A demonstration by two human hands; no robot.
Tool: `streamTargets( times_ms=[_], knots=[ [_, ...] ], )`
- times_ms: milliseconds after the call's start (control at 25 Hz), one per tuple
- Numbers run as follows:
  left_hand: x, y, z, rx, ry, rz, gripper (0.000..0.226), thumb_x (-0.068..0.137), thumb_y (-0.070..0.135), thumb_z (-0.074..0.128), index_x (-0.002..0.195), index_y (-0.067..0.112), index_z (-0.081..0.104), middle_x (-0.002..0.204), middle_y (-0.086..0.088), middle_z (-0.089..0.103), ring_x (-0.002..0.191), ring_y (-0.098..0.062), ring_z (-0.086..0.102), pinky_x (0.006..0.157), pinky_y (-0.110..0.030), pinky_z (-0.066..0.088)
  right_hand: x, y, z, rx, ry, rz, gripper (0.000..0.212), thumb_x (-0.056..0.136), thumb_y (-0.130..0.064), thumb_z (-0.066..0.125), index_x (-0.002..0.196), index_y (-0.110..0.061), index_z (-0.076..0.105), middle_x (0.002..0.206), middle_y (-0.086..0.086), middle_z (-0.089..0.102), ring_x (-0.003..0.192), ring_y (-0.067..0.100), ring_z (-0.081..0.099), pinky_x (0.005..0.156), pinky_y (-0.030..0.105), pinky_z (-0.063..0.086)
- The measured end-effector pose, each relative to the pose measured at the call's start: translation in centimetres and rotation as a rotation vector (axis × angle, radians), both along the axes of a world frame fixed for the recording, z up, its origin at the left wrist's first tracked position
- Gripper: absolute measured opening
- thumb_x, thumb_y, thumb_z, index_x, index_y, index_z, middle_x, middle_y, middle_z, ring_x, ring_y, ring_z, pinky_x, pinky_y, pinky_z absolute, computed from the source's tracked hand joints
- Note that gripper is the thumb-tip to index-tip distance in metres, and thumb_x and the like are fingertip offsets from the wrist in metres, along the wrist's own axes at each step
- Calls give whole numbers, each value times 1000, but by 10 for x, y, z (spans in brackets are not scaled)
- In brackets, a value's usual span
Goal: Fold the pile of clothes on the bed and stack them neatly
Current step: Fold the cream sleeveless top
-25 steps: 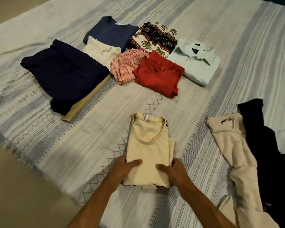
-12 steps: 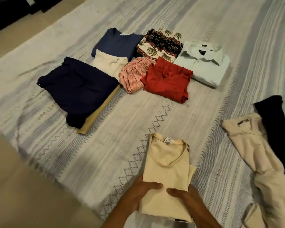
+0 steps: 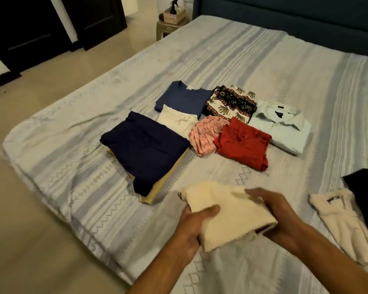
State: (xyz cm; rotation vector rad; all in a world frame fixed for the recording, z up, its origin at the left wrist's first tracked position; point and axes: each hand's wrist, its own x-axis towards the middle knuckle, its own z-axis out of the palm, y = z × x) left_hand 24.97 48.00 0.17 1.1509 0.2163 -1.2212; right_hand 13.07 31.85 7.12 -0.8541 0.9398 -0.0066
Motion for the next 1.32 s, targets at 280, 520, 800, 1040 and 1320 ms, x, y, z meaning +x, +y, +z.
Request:
streamTargets(
  times_ms=[280, 520, 800, 1040, 1320],
  knots=[
    [200, -96, 93, -220, -228, 271, 63, 77, -1, 85, 133, 16, 63, 116, -5, 78, 105, -24, 75, 86, -48, 63, 209, -86, 71, -57, -204, -110, 48, 82, -14, 56, 127, -5, 68, 118, 15, 73, 105, 34, 68, 93, 43, 56],
    [326, -184, 0, -195, -94, 368, 44, 85, 8, 81, 126, 18, 69, 117, -4, 78, 109, -25, 74, 95, -49, 59, 367, -172, -18, 11, -228, -277, 38, 90, -50, 60, 118, -27, 71, 107, 1, 74, 96, 27, 67, 89, 40, 53],
    [331, -194, -153, -19, 3, 316, 37, 90, 1, 77, 124, 11, 67, 116, -8, 78, 110, -25, 74, 87, -37, 62, 410, -176, -210, -78, 13, -187, 48, 87, -6, 76, 133, -2, 65, 117, 16, 76, 107, 35, 74, 91, 50, 60],
    [320, -187, -138, 19, 2, 130, 44, 82, 1, 84, 123, 7, 67, 117, -9, 77, 106, -24, 75, 82, -32, 62, 402, -215, -192, -217, 127, 151, 44, 78, -1, 82, 120, -1, 72, 117, 15, 76, 107, 33, 74, 99, 53, 57],
    [321, -196, -138, 70, 0, 151, 37, 90, 3, 78, 125, 3, 68, 118, -13, 76, 108, -28, 75, 85, -35, 63, 397, -176, -201, -599, 165, -119, 54, 71, -18, 92, 120, -15, 69, 106, -2, 79, 97, 19, 76, 92, 41, 61]
  ],
)
